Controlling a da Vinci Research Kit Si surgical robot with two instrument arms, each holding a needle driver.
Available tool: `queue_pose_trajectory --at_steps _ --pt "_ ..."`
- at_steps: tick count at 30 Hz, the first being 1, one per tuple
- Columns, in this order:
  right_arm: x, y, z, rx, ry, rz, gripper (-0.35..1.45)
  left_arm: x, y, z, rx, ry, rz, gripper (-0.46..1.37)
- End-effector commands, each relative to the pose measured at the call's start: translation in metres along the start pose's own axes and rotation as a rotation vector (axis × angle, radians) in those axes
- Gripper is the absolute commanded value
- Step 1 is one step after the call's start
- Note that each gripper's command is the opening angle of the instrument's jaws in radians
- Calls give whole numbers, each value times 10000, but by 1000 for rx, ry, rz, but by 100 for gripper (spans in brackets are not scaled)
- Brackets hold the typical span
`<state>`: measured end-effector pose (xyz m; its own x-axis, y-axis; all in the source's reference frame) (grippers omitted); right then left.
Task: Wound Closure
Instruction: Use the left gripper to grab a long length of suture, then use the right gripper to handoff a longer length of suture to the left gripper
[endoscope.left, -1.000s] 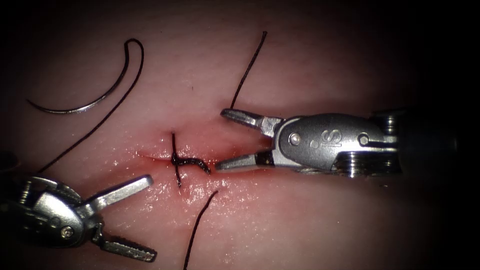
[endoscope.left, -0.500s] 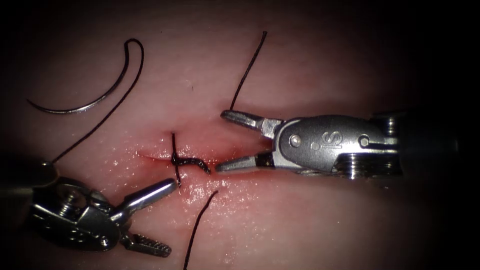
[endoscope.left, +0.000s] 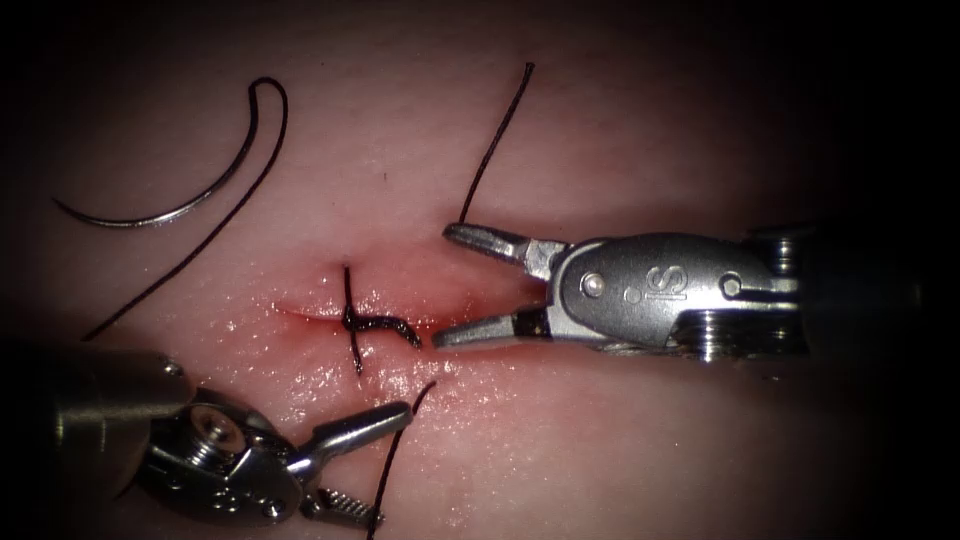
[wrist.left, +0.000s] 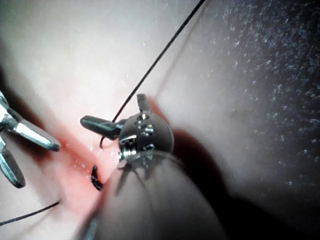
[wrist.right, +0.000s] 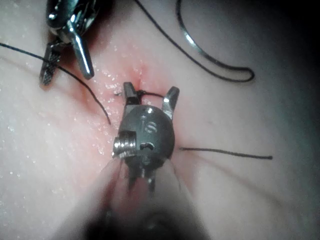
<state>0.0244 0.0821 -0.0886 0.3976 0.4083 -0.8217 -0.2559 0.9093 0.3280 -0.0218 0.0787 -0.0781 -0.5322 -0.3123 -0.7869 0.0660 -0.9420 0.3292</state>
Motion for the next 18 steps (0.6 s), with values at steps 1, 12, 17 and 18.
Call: queue_pose_trajectory --at_steps 1,12,17,18 --pt "0 0 0 1 0 0 81 2 1 3 -1 -2 0 53" --pt "0 -1 -1 2 1 -1 81 3 7 5 1 -1 27 -17" --pt "0 -2 -1 3 1 -1 80 4 10 3 -3 4 40 -35" --pt "-1 -2 -1 3 1 -1 79 4 10 3 -13 16 47 -35"
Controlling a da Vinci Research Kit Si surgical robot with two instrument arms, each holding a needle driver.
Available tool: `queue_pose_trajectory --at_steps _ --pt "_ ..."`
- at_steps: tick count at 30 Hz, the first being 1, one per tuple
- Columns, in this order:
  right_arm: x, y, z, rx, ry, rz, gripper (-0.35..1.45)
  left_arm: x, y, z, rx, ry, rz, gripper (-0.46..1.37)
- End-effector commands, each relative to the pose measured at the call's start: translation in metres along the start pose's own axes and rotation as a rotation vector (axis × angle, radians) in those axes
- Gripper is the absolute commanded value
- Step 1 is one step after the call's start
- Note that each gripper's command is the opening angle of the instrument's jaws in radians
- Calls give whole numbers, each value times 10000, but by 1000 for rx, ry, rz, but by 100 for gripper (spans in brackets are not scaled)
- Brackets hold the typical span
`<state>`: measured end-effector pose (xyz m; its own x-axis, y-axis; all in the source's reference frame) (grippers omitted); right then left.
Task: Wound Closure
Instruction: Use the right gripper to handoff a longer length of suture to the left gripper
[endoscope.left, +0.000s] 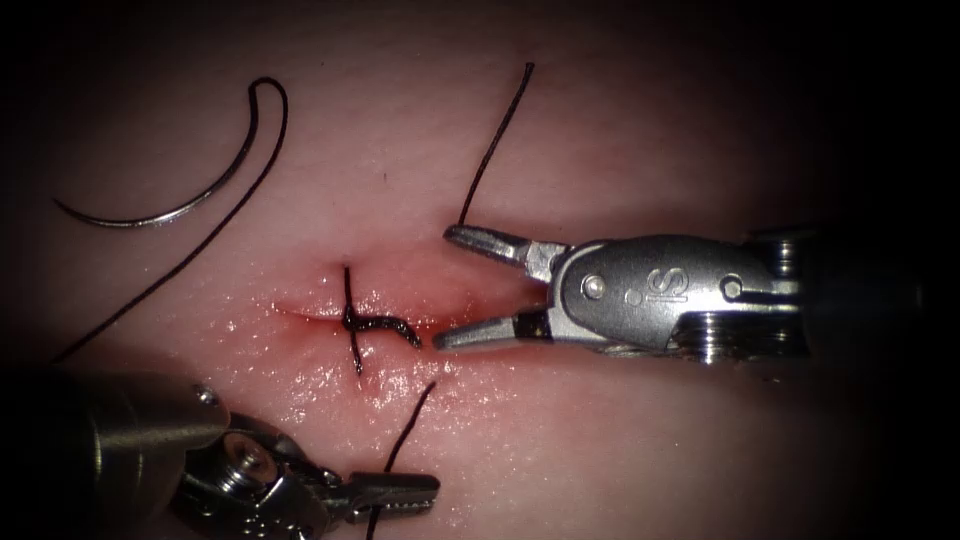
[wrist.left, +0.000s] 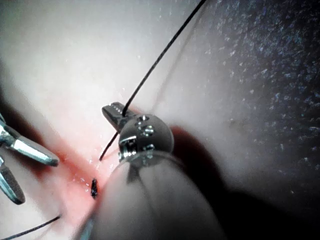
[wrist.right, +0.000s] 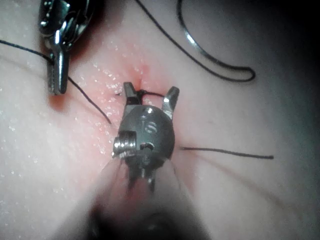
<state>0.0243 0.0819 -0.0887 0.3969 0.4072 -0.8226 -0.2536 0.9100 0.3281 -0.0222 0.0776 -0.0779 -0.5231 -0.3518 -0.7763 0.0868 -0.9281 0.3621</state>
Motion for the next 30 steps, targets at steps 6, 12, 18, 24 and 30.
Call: queue_pose_trajectory --at_steps 6,12,18,24,30 --pt "-3 -2 0 1 2 -4 81 -8 -6 2 -44 47 25 -35" --pt "-10 -5 3 36 30 -34 84 -16 -15 3 -38 40 28 -35" --pt "-24 -5 14 86 61 -122 92 -15 -33 7 -35 35 21 -35" --pt "-34 -6 21 122 70 -188 91 -14 -43 12 -35 38 23 -35" --pt "-40 -10 23 161 76 -211 84 -20 -54 18 -35 38 36 -35"
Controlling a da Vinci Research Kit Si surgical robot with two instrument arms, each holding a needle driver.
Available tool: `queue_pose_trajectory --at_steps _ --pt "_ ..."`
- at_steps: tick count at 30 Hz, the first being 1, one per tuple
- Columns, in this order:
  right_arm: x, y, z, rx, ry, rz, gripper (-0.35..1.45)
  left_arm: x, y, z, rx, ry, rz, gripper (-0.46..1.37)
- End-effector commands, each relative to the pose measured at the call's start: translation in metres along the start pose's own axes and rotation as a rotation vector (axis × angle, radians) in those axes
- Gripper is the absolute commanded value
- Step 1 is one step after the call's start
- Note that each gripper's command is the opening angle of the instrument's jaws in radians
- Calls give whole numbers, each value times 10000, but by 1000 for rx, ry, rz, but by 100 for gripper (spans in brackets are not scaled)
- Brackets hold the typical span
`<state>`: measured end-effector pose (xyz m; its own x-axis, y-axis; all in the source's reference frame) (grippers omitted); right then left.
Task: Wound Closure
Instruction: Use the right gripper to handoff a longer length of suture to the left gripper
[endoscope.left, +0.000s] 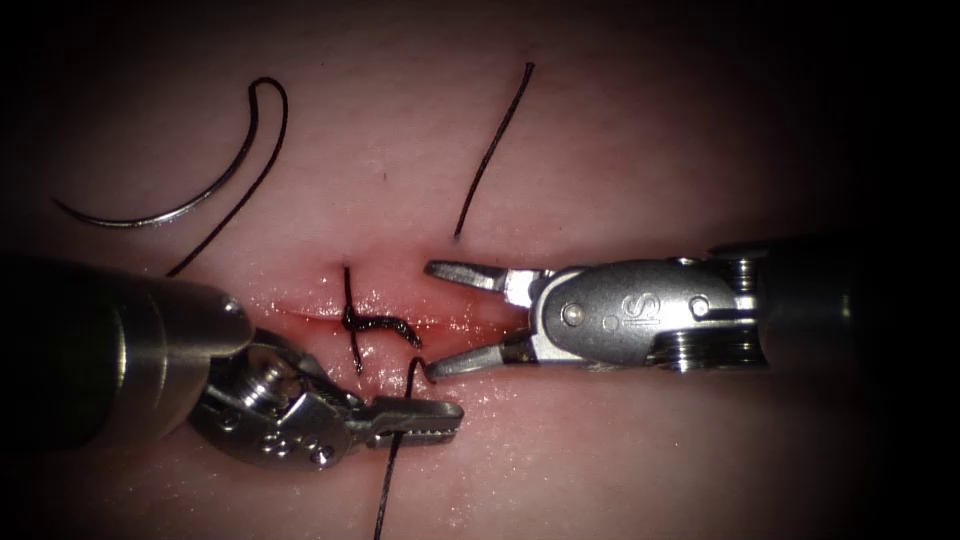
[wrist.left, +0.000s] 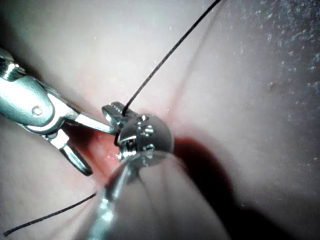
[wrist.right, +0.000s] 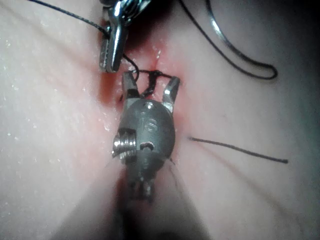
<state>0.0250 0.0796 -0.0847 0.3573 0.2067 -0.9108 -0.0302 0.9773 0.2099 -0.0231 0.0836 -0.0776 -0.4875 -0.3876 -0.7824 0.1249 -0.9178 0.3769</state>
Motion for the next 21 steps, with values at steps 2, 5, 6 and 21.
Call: queue_pose_trajectory --at_steps 2,5,6,21 --pt "1 -1 0 4 1 0 84 -3 0 2 -11 2 3 -35" --pt "2 -2 2 2 0 -5 84 -3 1 1 -9 0 3 -35" --pt "3 -2 4 0 0 -5 84 -2 1 0 -10 0 2 -35" --pt "-15 -3 24 28 45 -59 58 1 -4 0 -10 -2 -2 -35"
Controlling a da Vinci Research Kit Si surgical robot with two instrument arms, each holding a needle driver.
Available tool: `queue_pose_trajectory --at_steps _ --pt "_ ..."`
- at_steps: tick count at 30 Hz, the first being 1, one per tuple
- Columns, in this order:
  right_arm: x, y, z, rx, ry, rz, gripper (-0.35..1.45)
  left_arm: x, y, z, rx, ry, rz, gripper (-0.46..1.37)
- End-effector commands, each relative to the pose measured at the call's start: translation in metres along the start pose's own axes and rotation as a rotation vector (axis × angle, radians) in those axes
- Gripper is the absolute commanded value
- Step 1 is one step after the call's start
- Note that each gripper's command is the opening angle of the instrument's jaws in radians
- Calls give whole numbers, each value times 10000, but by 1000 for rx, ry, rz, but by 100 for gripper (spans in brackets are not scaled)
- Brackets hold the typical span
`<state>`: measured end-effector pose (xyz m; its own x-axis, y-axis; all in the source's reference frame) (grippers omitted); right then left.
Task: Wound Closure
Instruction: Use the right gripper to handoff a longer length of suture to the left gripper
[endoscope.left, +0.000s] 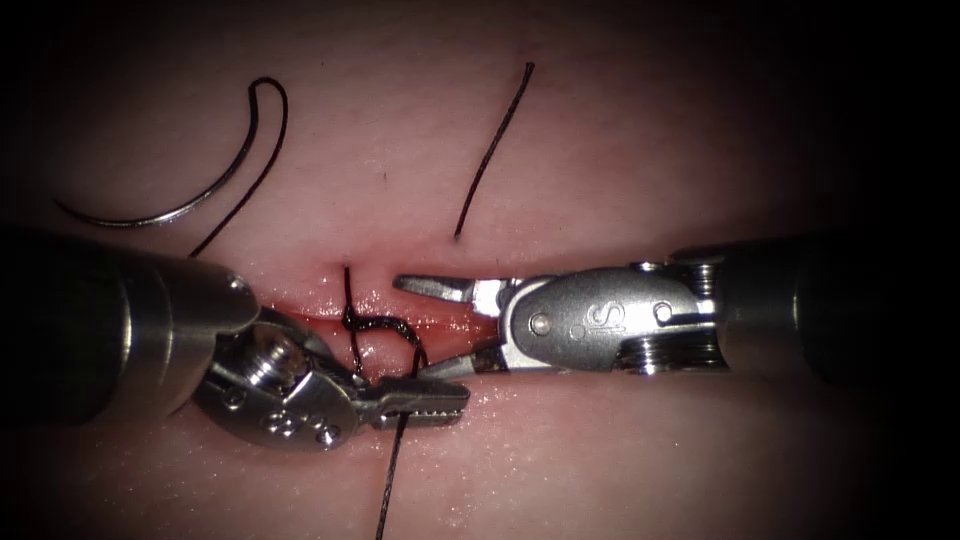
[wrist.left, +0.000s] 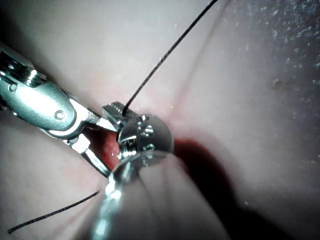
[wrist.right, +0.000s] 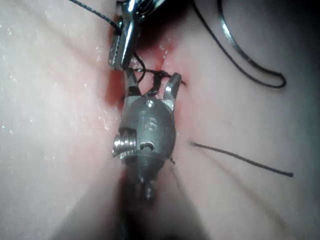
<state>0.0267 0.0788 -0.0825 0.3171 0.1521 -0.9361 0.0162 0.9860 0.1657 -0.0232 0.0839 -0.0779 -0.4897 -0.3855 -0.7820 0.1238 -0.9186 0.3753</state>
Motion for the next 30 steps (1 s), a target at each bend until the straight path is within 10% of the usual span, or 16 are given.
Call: queue_pose_trajectory --at_steps 1,5,19,20,23,27,30 --pt "-1 1 0 5 6 -3 51 0 0 0 -10 0 0 -35" --pt "1 3 -1 8 56 -10 -28 -1 0 0 -10 1 6 -35" --pt "10 4 -12 -9 82 -40 -35 -3 0 1 -8 -3 -40 -35" --pt "10 4 -11 -4 75 -40 -35 -3 -1 1 -9 -3 -52 -29" --pt "8 2 -10 -1 50 -35 -35 -2 -1 2 -1 -5 -89 70" --pt "5 7 -11 -38 16 -4 -35 2 -2 2 86 1 -127 119" --pt "-2 16 -17 -61 -4 28 -35 9 2 -1 149 17 -148 116"
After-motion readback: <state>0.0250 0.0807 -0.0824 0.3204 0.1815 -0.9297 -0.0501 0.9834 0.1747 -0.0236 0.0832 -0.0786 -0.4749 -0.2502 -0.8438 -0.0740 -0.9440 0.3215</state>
